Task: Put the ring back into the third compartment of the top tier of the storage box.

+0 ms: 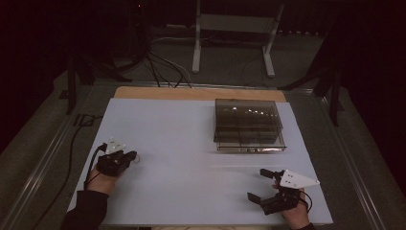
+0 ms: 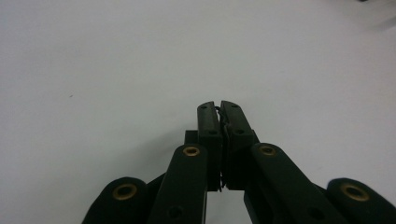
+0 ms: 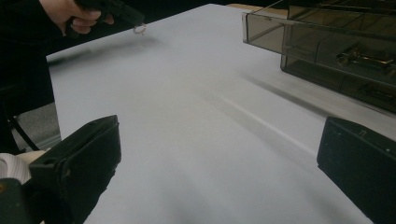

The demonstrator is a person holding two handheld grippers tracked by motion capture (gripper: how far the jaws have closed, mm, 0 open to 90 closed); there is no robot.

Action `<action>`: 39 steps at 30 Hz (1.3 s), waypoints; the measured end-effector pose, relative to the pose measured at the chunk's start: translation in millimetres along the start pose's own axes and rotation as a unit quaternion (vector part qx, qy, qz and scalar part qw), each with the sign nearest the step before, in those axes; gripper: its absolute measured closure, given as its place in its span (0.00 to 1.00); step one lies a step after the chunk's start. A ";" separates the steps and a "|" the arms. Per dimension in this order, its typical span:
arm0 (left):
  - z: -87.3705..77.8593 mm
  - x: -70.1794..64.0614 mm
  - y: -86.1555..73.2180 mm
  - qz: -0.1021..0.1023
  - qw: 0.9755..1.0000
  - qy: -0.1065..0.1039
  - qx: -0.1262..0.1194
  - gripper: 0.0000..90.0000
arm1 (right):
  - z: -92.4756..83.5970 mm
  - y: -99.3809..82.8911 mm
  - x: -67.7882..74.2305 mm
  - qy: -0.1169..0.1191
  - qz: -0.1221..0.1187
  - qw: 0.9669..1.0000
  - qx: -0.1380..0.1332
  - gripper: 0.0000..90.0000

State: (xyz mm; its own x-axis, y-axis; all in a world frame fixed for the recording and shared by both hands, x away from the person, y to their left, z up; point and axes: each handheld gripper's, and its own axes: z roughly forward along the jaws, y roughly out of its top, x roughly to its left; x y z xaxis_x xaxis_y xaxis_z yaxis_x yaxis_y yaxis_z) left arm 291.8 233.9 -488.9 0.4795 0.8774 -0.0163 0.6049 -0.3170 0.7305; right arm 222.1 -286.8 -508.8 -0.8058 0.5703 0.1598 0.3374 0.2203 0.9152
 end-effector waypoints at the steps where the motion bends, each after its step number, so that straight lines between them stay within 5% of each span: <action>1: 0.2 -0.9 1.0 0.000 1.000 -0.002 -0.001 1.00 | 0.0 0.0 0.0 0.000 0.000 1.000 0.000 0.00; 19: 4.0 -18.7 14.9 0.022 0.999 -0.029 -0.010 1.00 | 0.2 -0.2 0.4 0.000 0.002 1.000 -0.001 0.00; 39: 11.8 -42.5 32.4 0.050 0.996 -0.077 -0.013 1.00 | 0.2 -0.5 0.3 -0.001 0.002 1.000 -0.002 0.00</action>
State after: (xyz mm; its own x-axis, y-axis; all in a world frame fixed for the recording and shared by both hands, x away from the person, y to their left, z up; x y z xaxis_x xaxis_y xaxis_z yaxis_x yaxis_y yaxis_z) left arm 298.5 182.1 -472.6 0.6285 0.7764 -0.0459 0.5343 -0.3881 0.7509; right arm 221.8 -286.6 -509.3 -0.8033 0.5728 0.1630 0.3391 0.2149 0.9159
